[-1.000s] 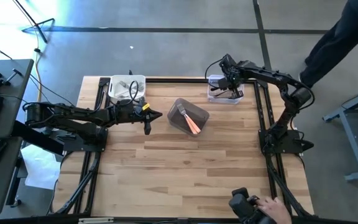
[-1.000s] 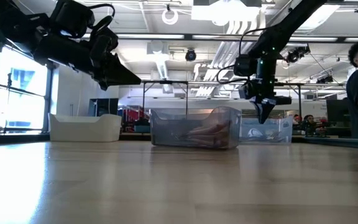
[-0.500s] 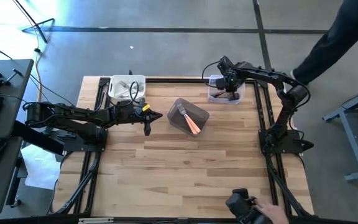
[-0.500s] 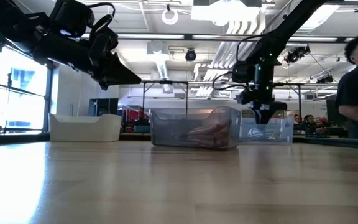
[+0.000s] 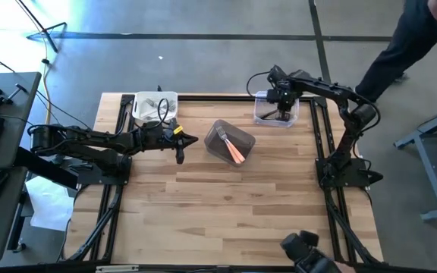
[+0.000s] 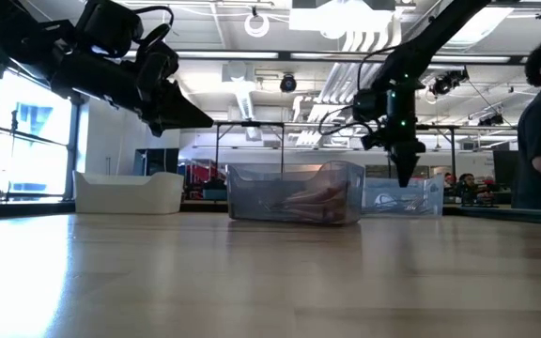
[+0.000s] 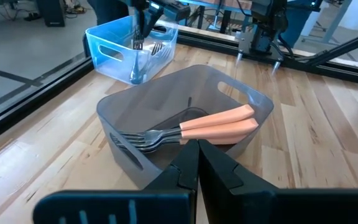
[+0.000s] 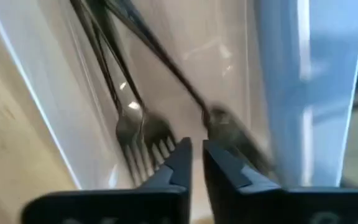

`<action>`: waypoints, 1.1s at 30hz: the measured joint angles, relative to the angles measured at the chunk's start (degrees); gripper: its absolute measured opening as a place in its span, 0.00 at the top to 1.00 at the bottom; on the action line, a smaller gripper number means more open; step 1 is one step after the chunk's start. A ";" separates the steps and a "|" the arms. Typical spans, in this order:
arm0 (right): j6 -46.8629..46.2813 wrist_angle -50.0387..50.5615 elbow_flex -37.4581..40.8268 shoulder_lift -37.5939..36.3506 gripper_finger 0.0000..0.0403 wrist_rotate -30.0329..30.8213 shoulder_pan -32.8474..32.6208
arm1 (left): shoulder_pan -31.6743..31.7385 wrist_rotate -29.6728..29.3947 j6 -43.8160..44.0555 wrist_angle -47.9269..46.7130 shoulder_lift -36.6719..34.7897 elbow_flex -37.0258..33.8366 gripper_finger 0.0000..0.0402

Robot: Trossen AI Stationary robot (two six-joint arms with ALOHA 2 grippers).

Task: Sort silverware by color (type)
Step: Put the black fork into the transparent bin

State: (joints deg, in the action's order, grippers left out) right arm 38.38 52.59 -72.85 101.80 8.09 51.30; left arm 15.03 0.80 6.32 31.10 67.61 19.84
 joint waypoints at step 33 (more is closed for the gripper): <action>-24.64 -2.49 0.28 -6.84 1.00 10.15 8.30 | 5.00 -0.57 4.51 -4.44 -0.02 1.53 1.00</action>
State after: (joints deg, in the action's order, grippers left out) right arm 13.74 50.10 -72.57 94.96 18.23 59.59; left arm 20.02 0.23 10.83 26.66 67.59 21.36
